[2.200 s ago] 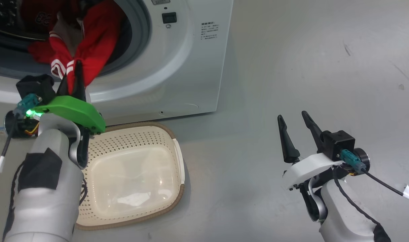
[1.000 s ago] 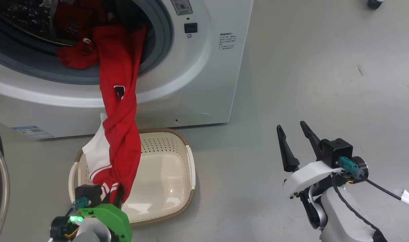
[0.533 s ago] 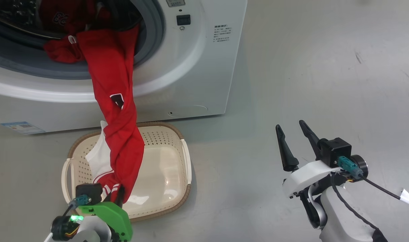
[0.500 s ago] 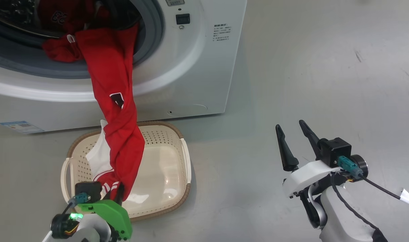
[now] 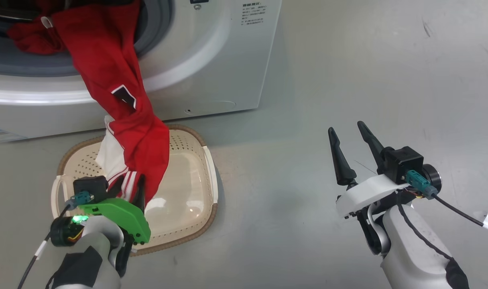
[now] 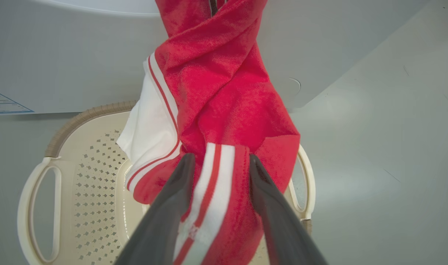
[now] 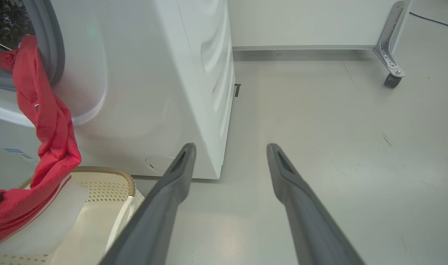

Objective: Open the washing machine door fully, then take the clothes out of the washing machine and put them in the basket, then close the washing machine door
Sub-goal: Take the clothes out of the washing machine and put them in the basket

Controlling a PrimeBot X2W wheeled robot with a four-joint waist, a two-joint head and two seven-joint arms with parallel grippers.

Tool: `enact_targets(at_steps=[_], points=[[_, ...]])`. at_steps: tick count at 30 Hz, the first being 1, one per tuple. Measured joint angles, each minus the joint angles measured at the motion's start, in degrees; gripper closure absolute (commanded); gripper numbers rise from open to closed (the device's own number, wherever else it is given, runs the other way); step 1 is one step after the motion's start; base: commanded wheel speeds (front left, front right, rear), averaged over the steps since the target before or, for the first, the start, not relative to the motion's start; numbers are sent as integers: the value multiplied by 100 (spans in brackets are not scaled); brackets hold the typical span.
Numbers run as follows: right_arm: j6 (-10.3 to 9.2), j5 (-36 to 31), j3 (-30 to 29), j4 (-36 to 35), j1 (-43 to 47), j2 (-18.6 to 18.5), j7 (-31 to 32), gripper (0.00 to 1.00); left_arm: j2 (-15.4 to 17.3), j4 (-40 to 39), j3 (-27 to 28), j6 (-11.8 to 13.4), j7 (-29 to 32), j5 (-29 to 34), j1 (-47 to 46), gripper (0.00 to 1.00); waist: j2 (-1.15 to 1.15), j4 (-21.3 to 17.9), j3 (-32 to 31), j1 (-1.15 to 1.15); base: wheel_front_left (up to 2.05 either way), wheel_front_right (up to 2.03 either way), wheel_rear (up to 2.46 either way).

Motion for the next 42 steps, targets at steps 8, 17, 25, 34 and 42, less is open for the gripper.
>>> enact_targets(at_steps=[8,17,25,34,42], points=[[-3,0,-8,-155,-191,0,0,0,82,181,104,31,-21,-36,-420,0,0,-155,421,0,0,0,0],[-57,-1,-107,-180,-222,-7,0,0,76,319,120,33,-119,-35,-706,0,0,-227,606,0,0,0,0],[-58,0,-145,-178,-224,-5,0,0,70,352,146,62,-177,-34,-803,0,0,-176,521,0,0,0,0],[-58,10,-160,-164,-220,-7,0,0,54,3,240,62,-227,-34,-955,0,0,-89,334,0,0,0,0],[-54,19,-162,-141,-209,-7,0,0,57,-786,511,64,-229,-3,-1171,0,0,-18,226,0,0,0,0]])
